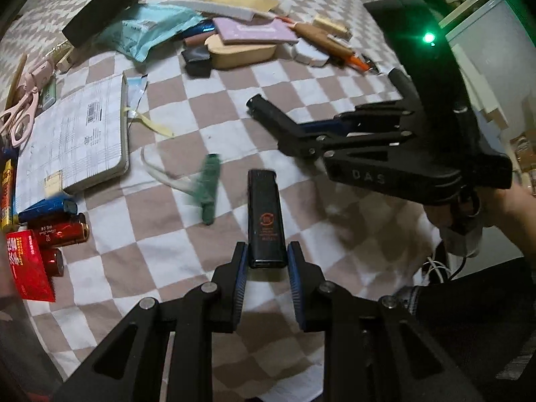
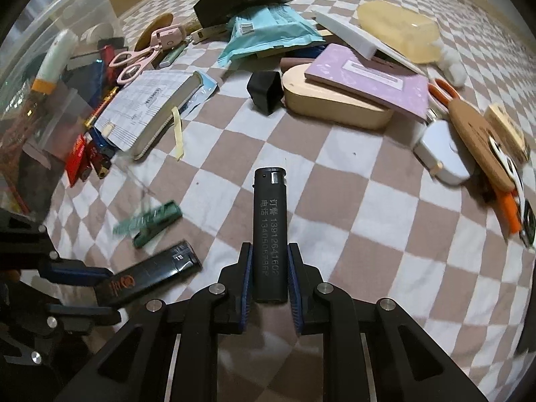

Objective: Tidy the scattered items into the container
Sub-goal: 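Lift the black lighter with the left gripper, leaving the green clip behind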

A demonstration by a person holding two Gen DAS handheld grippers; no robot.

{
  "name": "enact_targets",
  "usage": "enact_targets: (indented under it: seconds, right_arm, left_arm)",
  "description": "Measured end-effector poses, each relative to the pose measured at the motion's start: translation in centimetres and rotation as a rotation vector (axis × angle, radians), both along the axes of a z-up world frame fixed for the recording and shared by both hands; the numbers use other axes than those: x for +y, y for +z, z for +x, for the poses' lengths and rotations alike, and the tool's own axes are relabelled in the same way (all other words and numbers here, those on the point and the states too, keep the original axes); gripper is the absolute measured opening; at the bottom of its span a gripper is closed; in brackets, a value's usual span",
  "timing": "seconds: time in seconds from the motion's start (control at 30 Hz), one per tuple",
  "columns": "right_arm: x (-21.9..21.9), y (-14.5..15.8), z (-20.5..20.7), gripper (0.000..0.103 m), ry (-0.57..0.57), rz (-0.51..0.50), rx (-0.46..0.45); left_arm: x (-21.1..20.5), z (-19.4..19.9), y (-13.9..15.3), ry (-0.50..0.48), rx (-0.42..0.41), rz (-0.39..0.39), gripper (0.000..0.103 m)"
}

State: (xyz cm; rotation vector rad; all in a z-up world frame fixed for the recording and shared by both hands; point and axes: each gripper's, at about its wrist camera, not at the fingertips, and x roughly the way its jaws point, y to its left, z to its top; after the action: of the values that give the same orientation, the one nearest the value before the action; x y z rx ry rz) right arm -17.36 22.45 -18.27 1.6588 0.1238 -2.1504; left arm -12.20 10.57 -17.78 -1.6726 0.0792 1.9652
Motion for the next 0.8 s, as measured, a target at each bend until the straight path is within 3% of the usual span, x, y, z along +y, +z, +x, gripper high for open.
enact_targets:
  seconds: [0.53, 0.8]
  right_arm:
    - [-1.9, 4.0, 1.0, 0.020, -0.110, -0.054, -0.008]
    - [1.2, 7.3, 1.2, 0.020, -0.132, -0.113, 0.051]
  left_arm:
    - [-3.3, 2.0, 5.1, 0.061, 0.074, 0.033, 0.022]
    - [-4.5, 1.4, 6.7, 0.097, 0.114, 0.028, 0.020]
